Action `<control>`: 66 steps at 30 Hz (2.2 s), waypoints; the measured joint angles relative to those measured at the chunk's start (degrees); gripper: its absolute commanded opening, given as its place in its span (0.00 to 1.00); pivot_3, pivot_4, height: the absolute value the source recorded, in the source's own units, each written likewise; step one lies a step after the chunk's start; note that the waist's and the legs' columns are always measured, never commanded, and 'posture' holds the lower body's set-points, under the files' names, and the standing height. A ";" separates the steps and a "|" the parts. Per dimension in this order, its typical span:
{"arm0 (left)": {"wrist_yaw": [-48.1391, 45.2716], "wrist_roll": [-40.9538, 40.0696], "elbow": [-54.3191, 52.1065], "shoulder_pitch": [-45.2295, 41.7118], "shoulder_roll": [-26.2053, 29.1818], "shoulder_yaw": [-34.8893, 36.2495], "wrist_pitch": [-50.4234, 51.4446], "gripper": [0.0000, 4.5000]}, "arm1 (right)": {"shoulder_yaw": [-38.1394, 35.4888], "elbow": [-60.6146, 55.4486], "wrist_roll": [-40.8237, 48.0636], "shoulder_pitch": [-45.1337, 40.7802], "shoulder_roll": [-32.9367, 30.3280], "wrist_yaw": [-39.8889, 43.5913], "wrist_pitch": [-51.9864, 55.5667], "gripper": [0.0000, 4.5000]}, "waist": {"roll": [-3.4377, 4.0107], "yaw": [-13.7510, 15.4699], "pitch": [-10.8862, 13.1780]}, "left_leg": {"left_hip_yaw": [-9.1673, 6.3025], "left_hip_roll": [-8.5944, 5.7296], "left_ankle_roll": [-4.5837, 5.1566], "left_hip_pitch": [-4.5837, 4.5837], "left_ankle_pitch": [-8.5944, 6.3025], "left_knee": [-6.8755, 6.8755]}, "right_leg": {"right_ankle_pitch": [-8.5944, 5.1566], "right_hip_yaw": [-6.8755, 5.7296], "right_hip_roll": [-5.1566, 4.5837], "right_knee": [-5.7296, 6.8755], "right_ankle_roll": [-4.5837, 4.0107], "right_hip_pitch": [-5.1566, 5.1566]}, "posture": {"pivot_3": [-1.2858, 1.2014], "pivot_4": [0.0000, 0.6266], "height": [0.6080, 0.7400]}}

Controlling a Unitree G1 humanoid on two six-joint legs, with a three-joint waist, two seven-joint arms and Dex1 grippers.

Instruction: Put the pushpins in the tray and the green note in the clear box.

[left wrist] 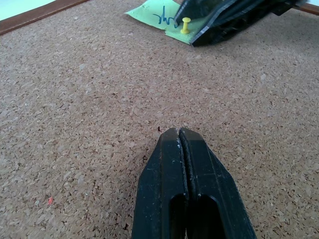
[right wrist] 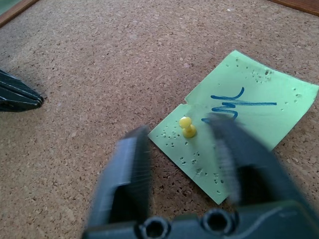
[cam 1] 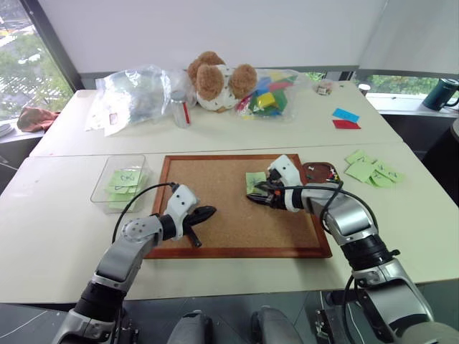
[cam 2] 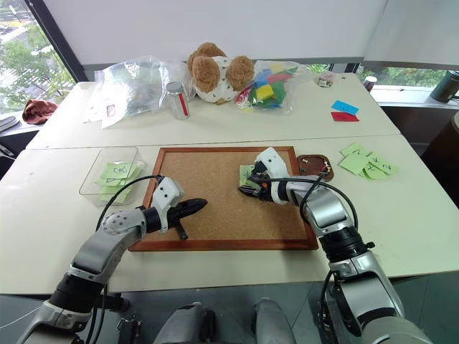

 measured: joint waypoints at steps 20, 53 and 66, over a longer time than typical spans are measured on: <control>-0.11 -0.02 -0.12 0.12 -0.05 -0.02 0.07 0.00 | -3.06 -11.30 3.25 -2.50 -1.94 1.25 6.92 0.01 | 0.01 0.15 0.00 | 0.00 0.00 0.00 -0.04 0.00 -0.02 | 0.00 0.00 0.00 0.00 0.00 -0.05 | 0.52 0.24 1.00; -1.04 -0.02 1.90 -0.61 -0.69 -0.08 -0.34 0.00 | -12.85 24.56 -2.19 -5.30 -15.31 -1.29 -8.43 0.01 | 0.01 0.24 0.00 | 0.01 -0.01 0.01 0.01 0.00 0.00 | 0.00 0.00 -0.03 -0.04 0.00 0.07 | 0.52 0.24 1.00; -0.98 -0.02 1.82 -0.59 -0.58 -0.07 -0.36 0.00 | -12.87 25.05 -2.59 -5.50 -14.83 -1.20 -8.76 0.85 | 0.01 0.23 0.00 | 0.01 -0.01 0.01 0.02 -0.01 0.00 | 0.00 0.00 -0.03 -0.04 0.00 0.09 | 0.52 0.24 1.00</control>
